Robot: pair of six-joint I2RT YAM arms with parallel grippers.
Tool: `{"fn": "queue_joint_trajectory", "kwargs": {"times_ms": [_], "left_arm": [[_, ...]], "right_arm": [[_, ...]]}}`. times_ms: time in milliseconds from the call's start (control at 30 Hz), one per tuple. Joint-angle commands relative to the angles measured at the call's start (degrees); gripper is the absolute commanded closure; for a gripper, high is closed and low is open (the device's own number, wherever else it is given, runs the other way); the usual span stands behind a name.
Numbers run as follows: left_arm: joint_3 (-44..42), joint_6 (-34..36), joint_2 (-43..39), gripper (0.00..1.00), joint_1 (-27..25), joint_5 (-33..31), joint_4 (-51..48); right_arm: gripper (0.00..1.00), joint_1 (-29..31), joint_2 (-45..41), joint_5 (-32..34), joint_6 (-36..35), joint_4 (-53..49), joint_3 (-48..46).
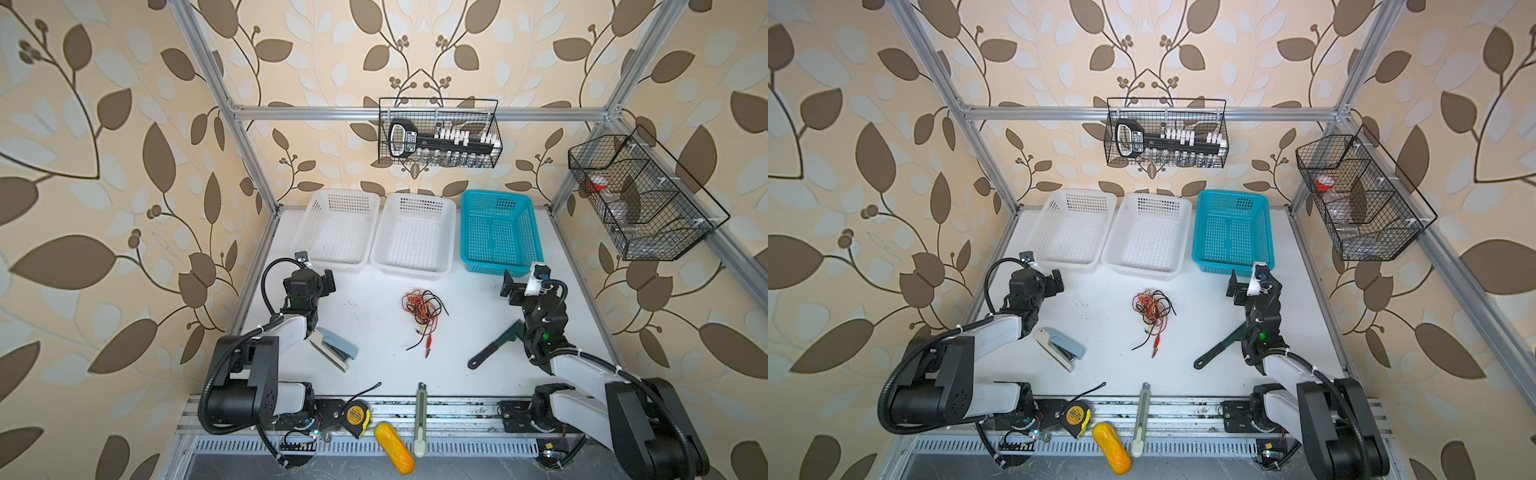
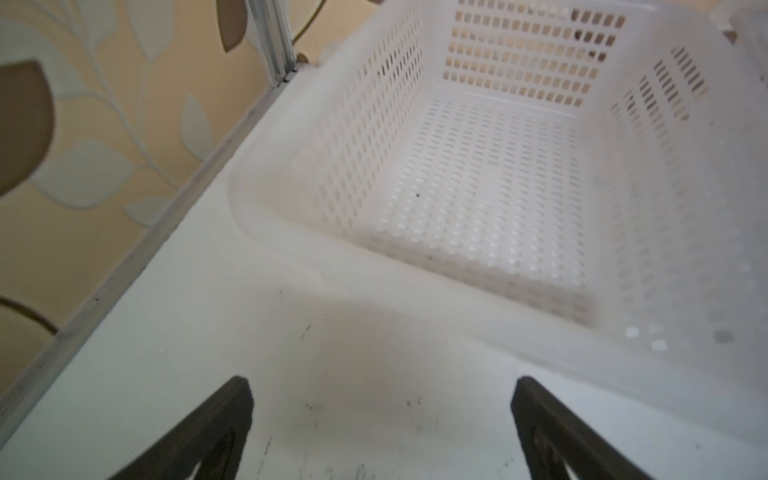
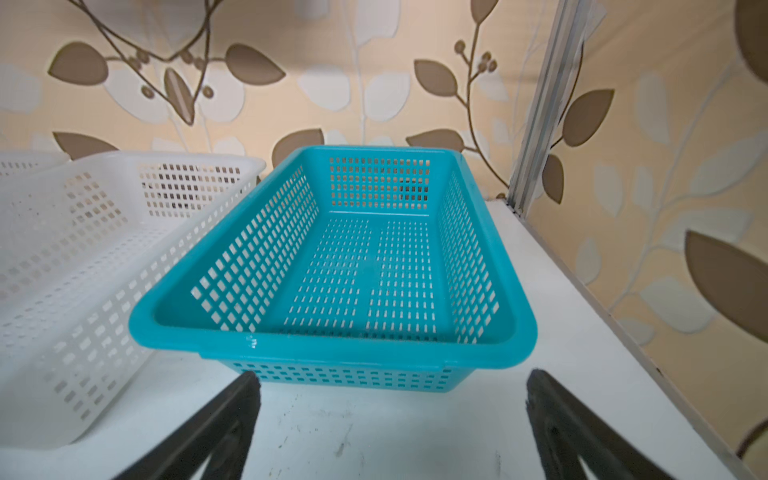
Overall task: Untangle the cables
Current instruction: 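Move both grippers toward the tangled red, yellow and black wire bundle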
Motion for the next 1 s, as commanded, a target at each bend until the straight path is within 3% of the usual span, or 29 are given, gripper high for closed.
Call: {"fn": "queue_joint_trajectory", "kwargs": {"times_ms": [0, 133, 267, 400, 500, 700, 867, 967], "left_arm": [[5.73, -5.93, -3.84, 0.01, 0.2, -6.62, -11.55], [7.51, -11.46, -6.96, 0.01, -1.41, -9.45, -17.06], [7.6, -17.34, -9.39, 0.01, -5.26, -11.04, -19.57], [9.09, -18.4, -11.37, 0.01, -13.55, -15.48, -23.89], [10.19, -21.53, -13.08, 0.01, -19.66, -17.1, -28.24], [8.52, -27.62, -18.04, 0.01, -27.6, -11.33, -33.68], [8.47, -28.43, -18.6, 0.01, -32.53, -0.04, -37.19], [8.03, -29.0, -19.35, 0.01, -35.88, 3.3, -37.61]], "right_arm": [[0.0, 1.12, -4.78, 8.86, 4.03, -12.76, 4.37], [0.0, 1.69, -8.6, 15.91, 16.48, -35.11, 11.86], [0.0, 4.29, -11.32, 24.79, 21.86, -45.92, 15.73], [0.0, 4.36, -15.7, 19.32, 23.27, -49.73, 16.52], [0.0, 4.38, -18.33, 10.97, 22.93, -50.51, 16.3], [0.0, 6.91, -15.08, 2.19, 23.53, -59.72, 20.65], [0.0, 18.69, -15.9, 9.05, 23.78, -63.01, 20.66], [0.01, 24.93, -16.2, 9.94, 24.08, -63.71, 20.6]]}}
